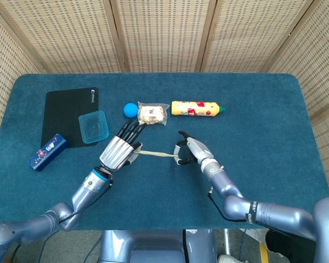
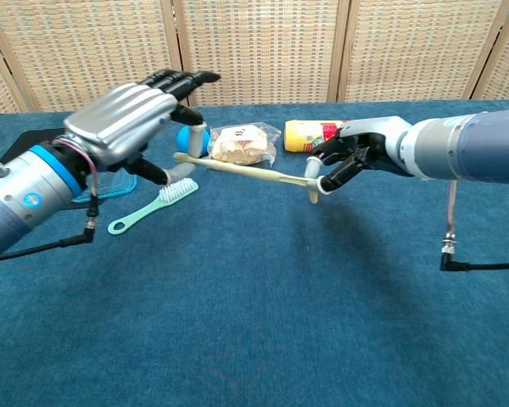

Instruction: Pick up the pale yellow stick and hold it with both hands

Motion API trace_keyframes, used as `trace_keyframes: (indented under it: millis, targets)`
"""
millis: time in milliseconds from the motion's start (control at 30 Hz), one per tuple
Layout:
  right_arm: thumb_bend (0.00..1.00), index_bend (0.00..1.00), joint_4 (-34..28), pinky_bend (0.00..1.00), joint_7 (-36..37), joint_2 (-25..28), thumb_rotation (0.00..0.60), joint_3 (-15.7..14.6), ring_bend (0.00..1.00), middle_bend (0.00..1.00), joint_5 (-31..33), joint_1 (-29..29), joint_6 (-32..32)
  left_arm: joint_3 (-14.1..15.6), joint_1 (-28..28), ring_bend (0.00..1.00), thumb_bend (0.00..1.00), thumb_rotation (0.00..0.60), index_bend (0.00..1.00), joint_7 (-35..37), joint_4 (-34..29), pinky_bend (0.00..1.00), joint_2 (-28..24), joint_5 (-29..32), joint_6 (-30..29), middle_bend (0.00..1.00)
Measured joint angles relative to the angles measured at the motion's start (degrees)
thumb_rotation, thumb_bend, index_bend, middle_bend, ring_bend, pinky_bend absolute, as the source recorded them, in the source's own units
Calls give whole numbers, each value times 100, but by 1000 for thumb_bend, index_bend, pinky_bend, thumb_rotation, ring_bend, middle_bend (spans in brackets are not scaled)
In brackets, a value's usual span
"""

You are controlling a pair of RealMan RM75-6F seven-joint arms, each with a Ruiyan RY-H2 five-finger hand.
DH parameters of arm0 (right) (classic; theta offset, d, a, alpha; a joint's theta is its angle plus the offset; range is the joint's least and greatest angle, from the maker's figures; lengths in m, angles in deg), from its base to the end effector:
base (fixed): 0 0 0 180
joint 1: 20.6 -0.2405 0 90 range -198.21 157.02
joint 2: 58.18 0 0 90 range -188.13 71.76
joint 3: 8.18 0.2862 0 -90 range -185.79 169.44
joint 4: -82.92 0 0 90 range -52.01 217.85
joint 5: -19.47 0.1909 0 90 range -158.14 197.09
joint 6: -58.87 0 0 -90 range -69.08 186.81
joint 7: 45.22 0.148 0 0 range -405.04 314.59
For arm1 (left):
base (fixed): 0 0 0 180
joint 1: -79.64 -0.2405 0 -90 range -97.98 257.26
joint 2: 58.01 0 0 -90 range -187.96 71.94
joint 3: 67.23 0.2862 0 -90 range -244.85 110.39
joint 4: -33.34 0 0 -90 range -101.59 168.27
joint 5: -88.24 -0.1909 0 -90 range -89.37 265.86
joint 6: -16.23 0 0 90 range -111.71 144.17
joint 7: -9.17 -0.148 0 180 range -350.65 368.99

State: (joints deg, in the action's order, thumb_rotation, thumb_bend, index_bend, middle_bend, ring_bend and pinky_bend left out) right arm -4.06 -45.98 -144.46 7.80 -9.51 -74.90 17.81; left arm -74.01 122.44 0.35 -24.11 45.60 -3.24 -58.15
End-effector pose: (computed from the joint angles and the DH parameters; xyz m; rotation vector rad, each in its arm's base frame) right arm -0.1324 -0.4023 -0.0069 1.5189 -1.8134 0.9828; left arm -0.1477 0.3613 -0.0286 -1.8571 -0.4040 -1.2470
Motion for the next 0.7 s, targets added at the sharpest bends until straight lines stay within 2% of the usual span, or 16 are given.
trace_keyframes:
  millis: [700]
  targets:
    - [673,736,-173,0,381,773,600,-130,0,88,-339,668,-46,152,-549,0,623,600,884,735,642,0,-919,84,-399,0]
